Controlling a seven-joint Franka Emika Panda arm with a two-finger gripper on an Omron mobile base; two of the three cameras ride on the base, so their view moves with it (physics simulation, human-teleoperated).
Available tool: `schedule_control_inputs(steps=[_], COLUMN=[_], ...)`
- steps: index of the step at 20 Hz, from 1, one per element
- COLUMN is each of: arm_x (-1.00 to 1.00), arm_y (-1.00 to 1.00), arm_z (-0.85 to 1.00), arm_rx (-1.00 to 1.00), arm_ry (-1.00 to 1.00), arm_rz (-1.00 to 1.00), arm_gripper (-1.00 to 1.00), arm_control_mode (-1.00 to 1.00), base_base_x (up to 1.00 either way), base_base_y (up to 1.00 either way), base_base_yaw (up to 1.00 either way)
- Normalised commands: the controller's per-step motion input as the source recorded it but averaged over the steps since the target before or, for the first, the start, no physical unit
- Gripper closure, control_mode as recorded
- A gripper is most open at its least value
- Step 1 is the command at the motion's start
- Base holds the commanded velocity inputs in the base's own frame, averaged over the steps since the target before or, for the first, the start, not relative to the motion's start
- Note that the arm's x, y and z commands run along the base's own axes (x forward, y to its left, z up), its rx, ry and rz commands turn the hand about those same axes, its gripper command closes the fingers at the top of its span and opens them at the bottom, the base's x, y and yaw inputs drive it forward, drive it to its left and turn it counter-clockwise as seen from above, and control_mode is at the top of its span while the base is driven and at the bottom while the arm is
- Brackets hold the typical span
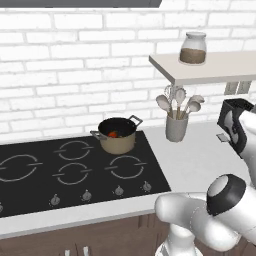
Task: Put the potato and tomato in the pot. Retrieve the spatula and lightly stir the vegetables in the pot.
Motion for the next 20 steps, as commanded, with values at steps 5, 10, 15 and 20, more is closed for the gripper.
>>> schedule_control_inputs(steps=[5, 10, 15, 20], arm_x=[-0.02, 0.0, 0.0, 0.07], arm_y=[-0.56, -0.38, -0.13, -0.03], arm_z=[-0.49, -0.35, -0.09, -0.37], arm_rx=[0.0, 0.0, -0.04, -0.02], arm_ry=[-0.12, -0.16, -0.08, 0.03], arm_rz=[0.16, 0.14, 0.02, 0.02], arm_gripper=[-1.0, -1.0, -1.0, -1.0], arm_control_mode=[-1.0, -1.0, -1.0, -1.0], base_base_x=[0.0, 0.0, 0.0, 0.0], base_base_y=[0.0, 0.0, 0.0, 0.0], base_base_yaw=[0.0, 0.0, 0.0, 0.0])
